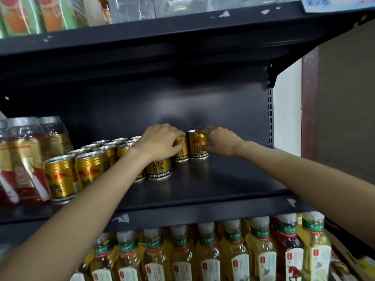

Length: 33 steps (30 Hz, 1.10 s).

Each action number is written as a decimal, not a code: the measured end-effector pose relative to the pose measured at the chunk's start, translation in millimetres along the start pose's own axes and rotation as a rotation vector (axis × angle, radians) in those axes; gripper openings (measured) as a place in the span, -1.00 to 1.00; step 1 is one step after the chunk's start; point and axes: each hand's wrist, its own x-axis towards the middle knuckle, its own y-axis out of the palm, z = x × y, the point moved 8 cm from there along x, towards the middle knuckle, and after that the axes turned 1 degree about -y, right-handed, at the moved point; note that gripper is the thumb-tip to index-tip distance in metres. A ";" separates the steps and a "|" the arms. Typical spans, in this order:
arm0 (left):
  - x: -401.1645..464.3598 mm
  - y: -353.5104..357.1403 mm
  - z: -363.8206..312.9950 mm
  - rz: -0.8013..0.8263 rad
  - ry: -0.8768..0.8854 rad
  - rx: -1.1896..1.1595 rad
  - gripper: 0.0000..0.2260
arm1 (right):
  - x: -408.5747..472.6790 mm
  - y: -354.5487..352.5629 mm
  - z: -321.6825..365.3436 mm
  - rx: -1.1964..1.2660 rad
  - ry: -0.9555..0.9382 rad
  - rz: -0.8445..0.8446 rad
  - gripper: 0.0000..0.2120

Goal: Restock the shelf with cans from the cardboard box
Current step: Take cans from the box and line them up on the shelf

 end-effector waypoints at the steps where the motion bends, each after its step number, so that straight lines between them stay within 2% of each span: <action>1: -11.2 -8.3 -8.0 -0.079 0.022 -0.028 -0.65 | -13.0 -9.0 6.1 0.003 -0.005 -0.037 -0.48; 4: -58.4 -34.1 -31.6 -0.261 0.048 -0.102 -0.67 | -67.5 -33.7 28.1 0.045 -0.021 -0.187 -0.61; 10: -174.2 -66.6 -65.6 -0.521 -0.075 -0.305 -0.78 | -205.9 -54.3 82.2 0.185 -0.019 -0.558 -0.83; 13: -232.5 -57.6 -85.5 -0.590 -0.173 -0.456 -0.77 | -262.5 -30.5 106.4 0.205 0.007 -0.611 -0.85; 15: -271.5 -40.4 -98.9 -0.563 -0.268 -0.545 -0.75 | -296.2 -5.2 121.2 0.228 0.015 -0.580 -0.87; 17: -309.0 -17.5 -111.2 -0.446 -0.387 -0.630 -0.75 | -325.3 25.1 134.4 0.239 0.032 -0.483 -0.88; 18: -326.8 -3.0 -117.5 -0.336 -0.454 -0.658 -0.77 | -338.7 42.5 140.4 0.252 0.046 -0.411 -0.88; 21: -381.6 49.8 -142.3 0.104 -0.583 -0.657 -0.88 | -377.6 96.5 158.9 0.287 0.058 -0.154 -0.88; 23: -419.2 79.8 -160.4 0.341 -0.621 -0.716 -0.85 | -402.2 135.5 167.1 0.437 0.133 0.047 -0.84; 25: -457.5 105.7 -177.0 0.512 -0.656 -0.768 -0.82 | -429.6 180.7 171.8 0.707 0.308 0.230 -0.85; 26: -474.6 116.5 -183.9 0.571 -0.666 -0.772 -0.79 | -442.6 199.5 176.3 0.809 0.380 0.290 -0.86; 28: -505.4 135.1 -197.3 0.627 -0.654 -0.775 -0.76 | -466.9 233.6 187.1 0.842 0.442 0.371 -0.87; 31: -542.5 151.3 -217.2 0.692 -0.666 -0.822 -0.70 | -499.9 268.7 210.3 0.677 0.377 0.568 -0.77; 33: -560.7 159.0 -239.4 0.817 -0.622 -0.886 -0.55 | -519.0 277.6 221.5 0.504 0.262 0.677 -0.60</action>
